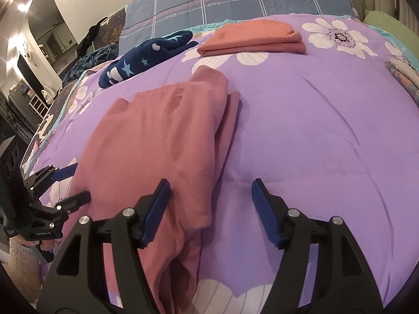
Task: Fold small clothes
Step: 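Move both open grippers to the edge of the folded pink shirt, then grasp the shirt edge with both grippers and lift the bundle up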
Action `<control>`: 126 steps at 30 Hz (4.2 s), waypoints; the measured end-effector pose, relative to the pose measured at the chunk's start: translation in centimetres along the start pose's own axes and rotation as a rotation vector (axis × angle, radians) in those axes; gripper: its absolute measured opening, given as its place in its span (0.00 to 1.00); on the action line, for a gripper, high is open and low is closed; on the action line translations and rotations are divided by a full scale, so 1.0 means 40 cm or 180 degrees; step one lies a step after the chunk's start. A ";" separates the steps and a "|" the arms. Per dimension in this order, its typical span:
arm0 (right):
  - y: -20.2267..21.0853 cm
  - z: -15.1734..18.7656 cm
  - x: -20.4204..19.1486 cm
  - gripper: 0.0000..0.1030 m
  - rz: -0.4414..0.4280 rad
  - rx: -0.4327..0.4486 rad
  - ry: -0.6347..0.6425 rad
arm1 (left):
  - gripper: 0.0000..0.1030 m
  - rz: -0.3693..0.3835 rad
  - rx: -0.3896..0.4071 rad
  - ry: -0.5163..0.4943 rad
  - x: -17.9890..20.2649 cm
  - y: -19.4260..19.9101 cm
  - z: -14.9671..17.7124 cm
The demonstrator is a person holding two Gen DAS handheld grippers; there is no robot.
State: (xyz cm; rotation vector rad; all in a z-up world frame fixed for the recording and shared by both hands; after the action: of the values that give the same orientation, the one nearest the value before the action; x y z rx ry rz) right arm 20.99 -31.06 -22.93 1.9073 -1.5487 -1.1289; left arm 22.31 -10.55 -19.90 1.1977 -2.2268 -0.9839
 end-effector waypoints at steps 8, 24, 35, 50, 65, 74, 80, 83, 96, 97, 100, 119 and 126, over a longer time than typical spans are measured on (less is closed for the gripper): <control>-0.014 -0.013 -0.013 0.65 -0.0087 -0.0004 0.0058 | 0.80 0.0195 -0.0068 0.0161 -0.011 -0.022 0.000; 0.001 0.003 -0.006 0.57 -0.0317 -0.0068 0.0038 | 0.81 0.0377 -0.0112 0.0261 -0.011 -0.046 -0.022; -0.092 -0.117 0.022 0.61 -0.0719 -0.0162 -0.0218 | 0.73 0.0734 -0.0185 0.0567 -0.051 -0.140 -0.115; -0.072 -0.031 -0.042 0.54 -0.0702 -0.0498 0.0088 | 0.62 0.0816 -0.0238 0.0422 -0.044 -0.129 -0.092; -0.071 -0.110 -0.095 0.19 -0.0195 0.0030 0.0459 | 0.26 0.0464 0.0155 0.0049 -0.015 -0.086 -0.148; 0.128 -0.127 -0.176 0.18 0.0154 0.0718 0.0797 | 0.23 0.0318 0.0709 -0.0220 0.034 0.098 -0.205; 0.246 -0.114 -0.208 0.18 0.0341 0.1015 0.0894 | 0.23 0.0266 0.0958 -0.0334 0.086 0.194 -0.232; 0.311 -0.107 -0.222 0.18 0.0432 0.1210 0.0980 | 0.23 0.0237 0.1067 -0.0384 0.111 0.239 -0.244; 0.500 -0.097 -0.238 0.18 0.0720 0.1690 0.1120 | 0.23 0.0168 0.1414 -0.0609 0.204 0.362 -0.289; 0.508 -0.100 -0.238 0.18 0.0736 0.1716 0.1125 | 0.23 0.0167 0.1434 -0.0623 0.210 0.367 -0.296; 0.531 -0.115 -0.232 0.18 0.0817 0.1816 0.1134 | 0.23 0.0153 0.1502 -0.0673 0.230 0.373 -0.328; 0.505 -0.265 -0.107 0.18 0.1049 0.2056 0.0960 | 0.23 0.0094 0.1663 -0.0906 0.275 0.265 -0.507; 0.477 -0.322 -0.062 0.18 0.1106 0.2092 0.0888 | 0.23 0.0111 0.1680 -0.0971 0.285 0.218 -0.574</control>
State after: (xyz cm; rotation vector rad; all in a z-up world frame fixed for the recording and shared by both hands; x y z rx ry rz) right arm 19.92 -36.09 -0.38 1.9386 -2.1362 -0.1942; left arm 26.34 -25.70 2.18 1.2750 -2.8589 -0.6085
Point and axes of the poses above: each gripper's, at about its wrist camera, not at the fingertips, and y roughly against the way its jaws point, x to its right, z to its underside, the point moved 8 cm from there along -y, roughly the way its jaws point, and after that the axes turned 2 degrees about -z, right-handed, at the moved point
